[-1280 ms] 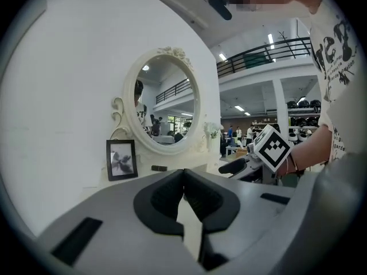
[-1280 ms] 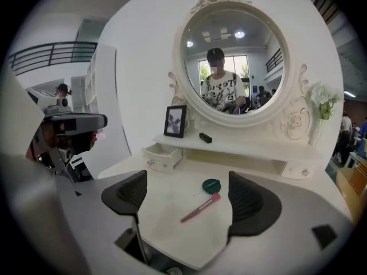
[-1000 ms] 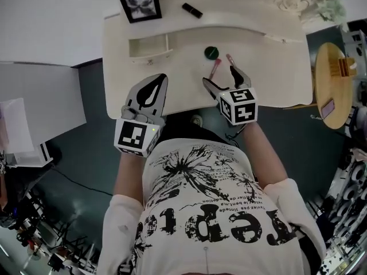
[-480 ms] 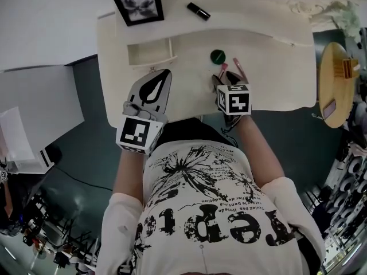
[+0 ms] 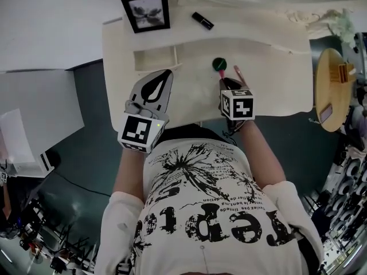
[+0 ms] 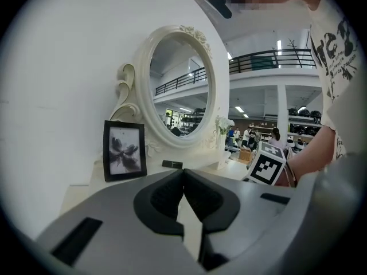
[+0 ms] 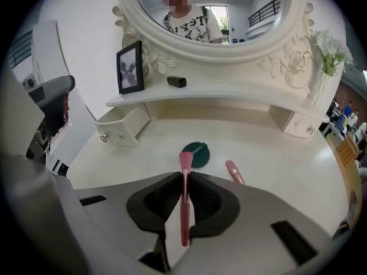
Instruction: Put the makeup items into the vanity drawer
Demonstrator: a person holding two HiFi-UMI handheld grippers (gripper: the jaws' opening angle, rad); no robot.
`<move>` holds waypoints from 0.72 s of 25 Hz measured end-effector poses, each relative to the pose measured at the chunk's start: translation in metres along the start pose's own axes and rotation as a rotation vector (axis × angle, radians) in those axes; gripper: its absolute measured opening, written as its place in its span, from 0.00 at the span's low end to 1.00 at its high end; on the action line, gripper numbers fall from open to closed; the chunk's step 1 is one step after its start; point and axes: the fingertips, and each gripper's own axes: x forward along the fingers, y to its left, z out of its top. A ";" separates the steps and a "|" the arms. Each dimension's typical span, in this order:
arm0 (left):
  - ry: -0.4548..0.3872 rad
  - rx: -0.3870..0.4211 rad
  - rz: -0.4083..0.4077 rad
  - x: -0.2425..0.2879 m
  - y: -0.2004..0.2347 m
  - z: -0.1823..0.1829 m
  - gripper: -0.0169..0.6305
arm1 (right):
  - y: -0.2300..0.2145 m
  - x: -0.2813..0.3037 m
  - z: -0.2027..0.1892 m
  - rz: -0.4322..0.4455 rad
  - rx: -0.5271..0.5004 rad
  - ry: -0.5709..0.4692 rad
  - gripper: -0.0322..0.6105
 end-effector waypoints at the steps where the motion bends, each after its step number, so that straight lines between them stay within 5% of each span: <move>1: -0.007 0.001 0.005 -0.002 0.002 0.003 0.05 | 0.006 -0.004 0.010 0.006 -0.026 -0.020 0.15; 18: -0.087 -0.020 0.203 -0.087 0.102 0.021 0.05 | 0.188 -0.009 0.156 0.330 -0.570 -0.257 0.15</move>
